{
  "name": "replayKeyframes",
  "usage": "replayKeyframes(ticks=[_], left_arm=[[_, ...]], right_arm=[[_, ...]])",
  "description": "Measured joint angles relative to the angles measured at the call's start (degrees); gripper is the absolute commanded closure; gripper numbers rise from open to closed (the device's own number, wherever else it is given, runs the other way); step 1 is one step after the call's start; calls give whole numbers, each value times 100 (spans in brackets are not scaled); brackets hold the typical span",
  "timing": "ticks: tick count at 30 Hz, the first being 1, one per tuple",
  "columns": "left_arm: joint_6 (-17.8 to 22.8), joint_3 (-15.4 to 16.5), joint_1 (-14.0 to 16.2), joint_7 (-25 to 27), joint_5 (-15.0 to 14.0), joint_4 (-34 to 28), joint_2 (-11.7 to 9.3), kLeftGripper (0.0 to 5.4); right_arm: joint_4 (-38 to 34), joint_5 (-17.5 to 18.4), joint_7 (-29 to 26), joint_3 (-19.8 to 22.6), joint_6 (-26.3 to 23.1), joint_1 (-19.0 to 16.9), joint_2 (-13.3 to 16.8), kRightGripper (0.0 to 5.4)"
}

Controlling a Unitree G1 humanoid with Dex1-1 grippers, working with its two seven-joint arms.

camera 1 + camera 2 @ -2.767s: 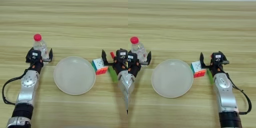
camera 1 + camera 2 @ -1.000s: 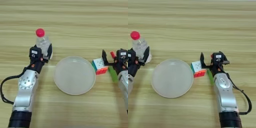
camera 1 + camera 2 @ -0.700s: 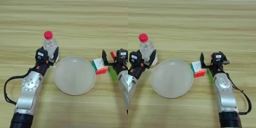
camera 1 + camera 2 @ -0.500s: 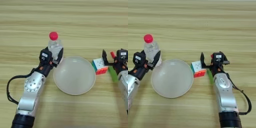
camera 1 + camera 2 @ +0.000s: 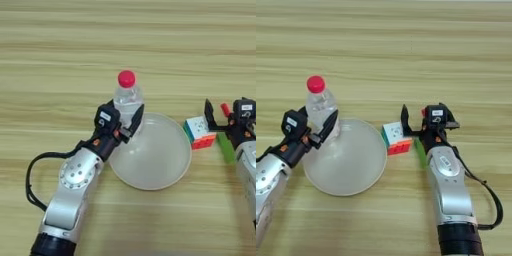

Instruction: Move the objects on the table

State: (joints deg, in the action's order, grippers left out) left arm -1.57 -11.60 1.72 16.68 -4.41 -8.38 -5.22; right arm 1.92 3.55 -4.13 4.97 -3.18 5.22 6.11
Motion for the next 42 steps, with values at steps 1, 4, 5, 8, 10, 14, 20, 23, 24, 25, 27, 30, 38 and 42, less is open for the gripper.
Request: replayKeyframes(ticks=[1, 4, 5, 8, 10, 14, 20, 23, 24, 25, 27, 30, 38, 42], left_arm=[[0, -23, 4, -2, 12, 2, 7, 238], [0, -94, 23, -4, 18, 3, 20, 238], [0, -118, 28, -4, 21, 13, 25, 238], [-4, -211, 30, -14, 40, 138, 82, 238], [-5, -283, 41, -11, 63, 243, 127, 238], [-42, -325, 46, -12, 81, 415, 171, 238], [-176, -450, 46, -10, 172, 677, 255, 238], [-292, -457, 44, -8, 173, 761, 283, 238], [-320, -457, 41, -8, 173, 786, 290, 238], [-340, -456, 40, -8, 173, 804, 296, 238], [-391, -456, 31, -9, 176, 852, 309, 238], [-422, -455, 16, -13, 182, 891, 329, 238], [-445, -480, -9, -62, 312, 934, 338, 153], [-443, -481, -9, -85, 349, 956, 339, 110]], right_arm=[[0, 0, 0, 0, 0, 0, 0, 0], [0, 0, 0, -1, 0, 0, -1, 0], [0, 0, 0, -1, 0, 0, -2, 0], [4, 0, 1, -3, 0, 0, -3, 0], [9, 0, 0, -3, 0, 1, -3, 0], [22, 0, 1, -4, 2, 1, -5, 0], [28, 0, 1, -5, 3, 1, -7, 0], [28, 0, 1, -5, 2, 1, -8, 0], [28, 0, 1, -5, 3, 1, -8, 0], [27, 0, 1, -5, 2, 1, -8, 0], [27, 0, 1, -5, 2, 1, -8, 0], [27, 0, 1, -5, 2, 1, -9, 0], [28, 0, 0, -5, 2, 1, -8, 0], [28, 0, 0, -5, 2, 1, -8, 0]])
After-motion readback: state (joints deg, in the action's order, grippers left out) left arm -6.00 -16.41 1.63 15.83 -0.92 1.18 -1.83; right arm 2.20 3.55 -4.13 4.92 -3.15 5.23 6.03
